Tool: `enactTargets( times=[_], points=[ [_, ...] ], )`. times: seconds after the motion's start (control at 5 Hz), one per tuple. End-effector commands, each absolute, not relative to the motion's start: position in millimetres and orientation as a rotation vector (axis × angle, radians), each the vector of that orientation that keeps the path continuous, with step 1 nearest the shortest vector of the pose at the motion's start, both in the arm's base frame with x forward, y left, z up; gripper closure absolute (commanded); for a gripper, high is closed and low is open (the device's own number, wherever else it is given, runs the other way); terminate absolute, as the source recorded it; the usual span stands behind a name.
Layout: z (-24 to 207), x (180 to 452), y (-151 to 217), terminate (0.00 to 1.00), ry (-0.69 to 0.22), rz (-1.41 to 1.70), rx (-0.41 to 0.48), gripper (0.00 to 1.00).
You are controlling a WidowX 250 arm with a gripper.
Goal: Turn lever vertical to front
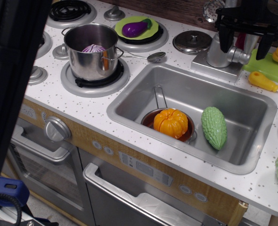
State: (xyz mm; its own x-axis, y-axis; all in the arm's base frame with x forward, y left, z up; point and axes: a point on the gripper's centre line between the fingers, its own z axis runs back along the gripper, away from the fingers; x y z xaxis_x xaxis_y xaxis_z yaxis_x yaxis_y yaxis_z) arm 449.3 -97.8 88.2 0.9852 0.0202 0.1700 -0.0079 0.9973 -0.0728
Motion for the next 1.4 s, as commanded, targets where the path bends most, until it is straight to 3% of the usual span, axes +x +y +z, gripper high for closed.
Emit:
enactTargets(
  times=[0.0,0.4,0.6,1.2],
  points=[
    [88,449,-98,0.00,-0.171,0.014,-0.072,0.00],
    [116,465,-104,0.00,-0.360,0.000,0.032,0.00],
    [129,476,-109,0.00,-0.451,0.007,0.022,0.00],
    [128,517,-101,0.00,-0.546,-0.027,0.020,0.00]
  ],
)
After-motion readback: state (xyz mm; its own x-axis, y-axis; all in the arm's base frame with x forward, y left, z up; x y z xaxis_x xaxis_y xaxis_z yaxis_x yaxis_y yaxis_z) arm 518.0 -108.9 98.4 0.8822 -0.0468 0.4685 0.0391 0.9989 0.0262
